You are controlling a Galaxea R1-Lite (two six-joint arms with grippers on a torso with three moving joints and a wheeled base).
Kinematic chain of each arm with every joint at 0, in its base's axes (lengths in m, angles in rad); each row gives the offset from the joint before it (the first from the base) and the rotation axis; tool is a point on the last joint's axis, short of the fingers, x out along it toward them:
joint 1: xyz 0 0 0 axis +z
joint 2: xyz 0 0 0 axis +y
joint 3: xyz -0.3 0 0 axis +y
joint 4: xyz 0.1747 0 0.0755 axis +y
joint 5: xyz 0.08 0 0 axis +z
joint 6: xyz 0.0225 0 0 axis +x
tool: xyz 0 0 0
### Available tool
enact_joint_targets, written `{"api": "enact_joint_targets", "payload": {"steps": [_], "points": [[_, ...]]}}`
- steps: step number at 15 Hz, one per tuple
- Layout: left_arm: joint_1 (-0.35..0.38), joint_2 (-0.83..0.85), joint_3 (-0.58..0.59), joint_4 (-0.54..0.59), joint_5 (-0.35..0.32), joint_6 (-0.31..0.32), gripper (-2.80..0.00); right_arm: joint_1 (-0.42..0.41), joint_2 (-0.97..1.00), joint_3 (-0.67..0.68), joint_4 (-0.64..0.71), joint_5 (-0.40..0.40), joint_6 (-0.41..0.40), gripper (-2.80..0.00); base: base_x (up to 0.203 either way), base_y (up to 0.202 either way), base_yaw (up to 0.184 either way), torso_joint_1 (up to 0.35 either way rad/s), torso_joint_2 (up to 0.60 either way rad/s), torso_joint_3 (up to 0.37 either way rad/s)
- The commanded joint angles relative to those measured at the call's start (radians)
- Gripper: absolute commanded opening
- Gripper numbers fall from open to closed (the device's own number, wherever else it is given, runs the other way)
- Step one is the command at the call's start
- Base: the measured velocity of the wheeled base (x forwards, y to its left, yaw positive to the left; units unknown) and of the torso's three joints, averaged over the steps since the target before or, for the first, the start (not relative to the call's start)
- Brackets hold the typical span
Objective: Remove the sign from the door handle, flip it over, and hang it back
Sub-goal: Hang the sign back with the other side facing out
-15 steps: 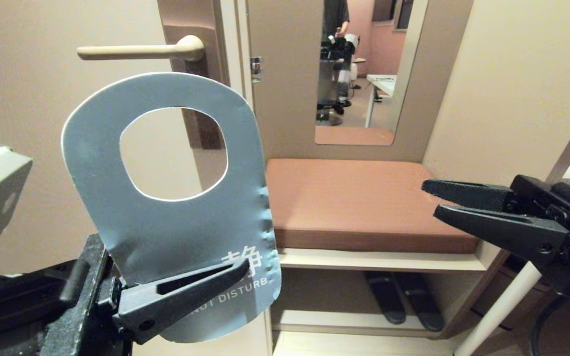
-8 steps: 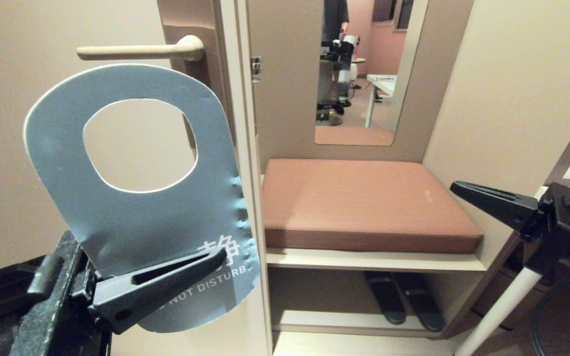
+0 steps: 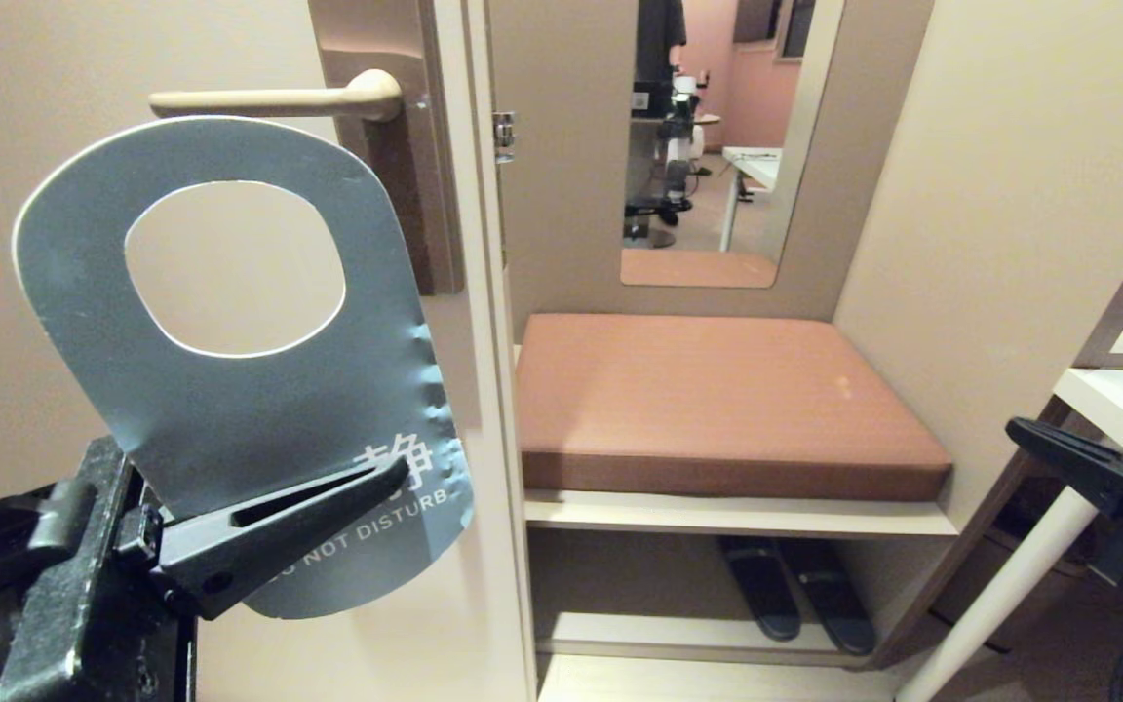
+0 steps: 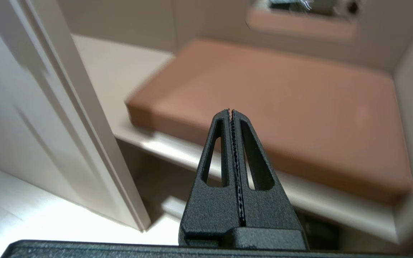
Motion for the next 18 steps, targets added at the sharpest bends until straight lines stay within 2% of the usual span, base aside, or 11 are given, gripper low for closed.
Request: {"api": "enact_joint_targets", "payload": {"steps": [1,4,7,10,13,14,15,16,17,18], "points": [[0.005,-0.019,0.016,-0.004,-0.001,-0.002,-2.8,-0.02,-0.087,0.089,-0.005,-0.006,-0.001,-2.8,0.0,0.0,0.0,0.0,0.0,0.0],[0.003,-0.044,0.047,-0.004,-0.001,0.001,-2.8,-0.084,-0.183,0.204,0.003,-0.026,-0.004,-2.8,0.0,0.0,0.0,0.0,0.0,0.0],[0.004,-0.056,0.059,-0.004,0.0,0.001,-2.8,-0.095,-0.311,0.21,0.136,-0.081,-0.004,-2.8,0.0,0.0,0.0,0.0,0.0,0.0],[0.005,-0.07,0.061,-0.004,-0.001,0.001,-2.8,-0.097,-0.525,0.21,0.348,-0.103,-0.004,-2.8,0.0,0.0,0.0,0.0,0.0,0.0],[0.006,-0.087,0.072,-0.004,0.0,0.001,-2.8,-0.097,-0.781,0.203,0.632,-0.123,-0.014,-2.8,0.0,0.0,0.0,0.0,0.0,0.0],[0.006,-0.096,0.079,-0.002,0.0,0.001,-2.8,-0.097,-0.834,0.195,0.711,-0.144,-0.017,-2.8,0.0,0.0,0.0,0.0,0.0,0.0],[0.008,-0.103,0.093,-0.002,0.001,0.002,-2.8,-0.097,-0.858,0.189,0.786,-0.199,-0.02,-2.8,0.0,0.0,0.0,0.0,0.0,0.0],[0.008,-0.115,0.099,-0.002,0.01,0.003,-2.8,-0.096,-0.856,0.198,0.822,-0.289,-0.024,-2.8,0.0,0.0,0.0,0.0,0.0,0.0],[0.008,-0.117,0.102,-0.002,0.034,0.003,-2.8,-0.097,-0.854,0.21,0.849,-0.338,-0.025,-2.8,0.0,0.0,0.0,0.0,0.0,0.0],[0.008,-0.116,0.103,-0.002,0.068,0.003,-2.8,-0.096,-0.853,0.21,0.857,-0.335,-0.028,-2.8,0.0,0.0,0.0,0.0,0.0,0.0]]}}
